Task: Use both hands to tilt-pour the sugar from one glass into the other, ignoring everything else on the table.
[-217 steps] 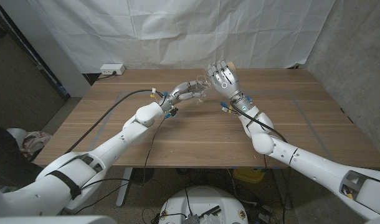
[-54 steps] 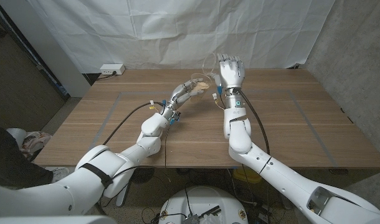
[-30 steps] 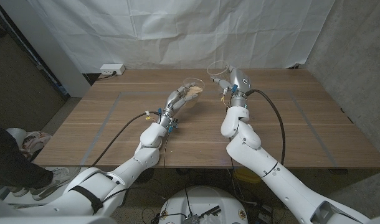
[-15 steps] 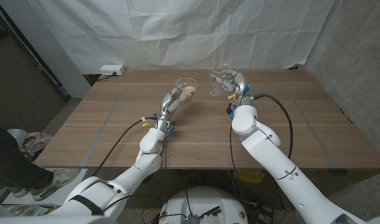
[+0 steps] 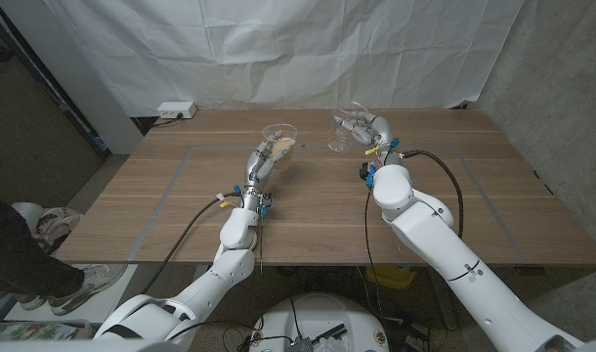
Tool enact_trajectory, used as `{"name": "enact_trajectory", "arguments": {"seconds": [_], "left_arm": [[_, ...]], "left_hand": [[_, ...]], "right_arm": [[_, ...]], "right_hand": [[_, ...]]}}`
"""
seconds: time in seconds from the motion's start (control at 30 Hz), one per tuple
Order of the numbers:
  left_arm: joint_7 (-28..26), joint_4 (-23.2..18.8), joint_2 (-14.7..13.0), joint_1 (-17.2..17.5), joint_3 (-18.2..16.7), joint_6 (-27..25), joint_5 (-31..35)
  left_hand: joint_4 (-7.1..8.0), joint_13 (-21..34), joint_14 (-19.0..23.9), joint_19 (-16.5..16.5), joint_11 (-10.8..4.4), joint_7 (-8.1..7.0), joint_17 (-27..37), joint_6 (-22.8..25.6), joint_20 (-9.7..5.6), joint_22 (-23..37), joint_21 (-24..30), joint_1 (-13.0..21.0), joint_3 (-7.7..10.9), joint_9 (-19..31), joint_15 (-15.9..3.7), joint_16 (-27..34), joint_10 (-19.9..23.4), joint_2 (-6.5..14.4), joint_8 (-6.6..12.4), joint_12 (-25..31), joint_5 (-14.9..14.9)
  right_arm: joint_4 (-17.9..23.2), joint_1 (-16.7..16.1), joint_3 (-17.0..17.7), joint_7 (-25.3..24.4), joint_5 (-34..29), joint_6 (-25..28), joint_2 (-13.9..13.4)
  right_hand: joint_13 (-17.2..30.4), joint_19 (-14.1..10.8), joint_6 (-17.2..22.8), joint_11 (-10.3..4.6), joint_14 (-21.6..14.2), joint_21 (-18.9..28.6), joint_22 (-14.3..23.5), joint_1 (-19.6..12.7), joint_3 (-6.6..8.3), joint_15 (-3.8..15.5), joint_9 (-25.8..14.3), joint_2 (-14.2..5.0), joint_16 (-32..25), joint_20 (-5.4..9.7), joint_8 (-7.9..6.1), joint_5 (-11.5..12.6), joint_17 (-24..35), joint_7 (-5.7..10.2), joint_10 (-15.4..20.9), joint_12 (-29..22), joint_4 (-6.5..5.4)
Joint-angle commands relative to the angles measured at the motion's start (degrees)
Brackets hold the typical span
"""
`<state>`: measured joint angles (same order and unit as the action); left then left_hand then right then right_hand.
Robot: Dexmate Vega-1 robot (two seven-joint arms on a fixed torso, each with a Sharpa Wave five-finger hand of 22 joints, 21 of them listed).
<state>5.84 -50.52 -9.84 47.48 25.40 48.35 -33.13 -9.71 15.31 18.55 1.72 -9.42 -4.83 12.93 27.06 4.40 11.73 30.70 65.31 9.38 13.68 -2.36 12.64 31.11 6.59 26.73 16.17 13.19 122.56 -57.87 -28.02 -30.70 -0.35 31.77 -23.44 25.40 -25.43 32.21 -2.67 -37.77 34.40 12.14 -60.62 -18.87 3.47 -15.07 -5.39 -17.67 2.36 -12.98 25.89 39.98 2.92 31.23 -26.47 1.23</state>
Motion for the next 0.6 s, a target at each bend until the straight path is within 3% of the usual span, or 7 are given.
{"name": "enact_trajectory", "arguments": {"seconds": [0.03, 0.37, 0.6], "left_arm": [[-6.4, -2.8, 0.4, 3.9, -0.7, -2.6, 0.9], [-8.3, -3.4, 0.7, 4.5, -1.4, -5.1, -0.6], [-10.3, -6.0, -0.8, 5.2, -1.1, -8.6, 0.2]], "left_hand": [[3.06, 0.3, 1.1, 0.4, 0.52, -3.38, 0.2, 6.1, 0.00, 0.1, 0.5, -1.7, 3.44, 0.2, -6.54, 0.6, 0.6, 1.7, 0.27, 0.0, 0.3], [3.06, 0.3, 1.2, 0.7, 1.02, -2.73, 0.3, 5.5, 0.24, 0.1, 0.7, -1.8, 3.61, 0.1, -6.29, 0.6, 0.5, 1.8, 0.00, -0.2, 0.3], [3.28, -0.1, 0.2, 0.2, 1.70, -1.30, 0.3, 0.7, 0.89, 0.1, 0.8, -2.8, 3.51, -0.4, -5.28, 0.2, -2.9, 1.5, -2.56, -1.8, 0.4]], "right_arm": [[-1.4, 1.1, -0.7, -1.3, 4.0, -3.7, -2.9], [-1.1, 1.7, -1.0, -2.7, 5.0, -3.9, -3.8], [-1.8, 2.6, -2.1, -3.5, 4.1, -5.0, -4.2]], "right_hand": [[0.1, 0.3, 0.1, 0.14, 0.3, 0.2, 0.1, 0.7, -0.24, 8.29, -0.3, 0.12, -0.3, 3.00, 0.12, 0.4, 0.3, -0.25, -0.2, 0.2, -0.32], [0.3, 0.5, 0.0, 0.04, 0.4, 0.4, 0.1, 0.6, -0.27, 8.25, -0.4, 0.24, -0.1, 3.11, 0.17, 0.5, 0.4, -0.33, -0.3, 0.2, -0.35], [0.3, 0.5, -0.1, -0.08, 0.4, 0.5, 0.1, 0.7, -0.32, 8.27, -0.4, 0.27, -0.1, 3.23, 0.24, 0.6, 0.4, -0.31, -0.3, 0.2, -0.49]]}}
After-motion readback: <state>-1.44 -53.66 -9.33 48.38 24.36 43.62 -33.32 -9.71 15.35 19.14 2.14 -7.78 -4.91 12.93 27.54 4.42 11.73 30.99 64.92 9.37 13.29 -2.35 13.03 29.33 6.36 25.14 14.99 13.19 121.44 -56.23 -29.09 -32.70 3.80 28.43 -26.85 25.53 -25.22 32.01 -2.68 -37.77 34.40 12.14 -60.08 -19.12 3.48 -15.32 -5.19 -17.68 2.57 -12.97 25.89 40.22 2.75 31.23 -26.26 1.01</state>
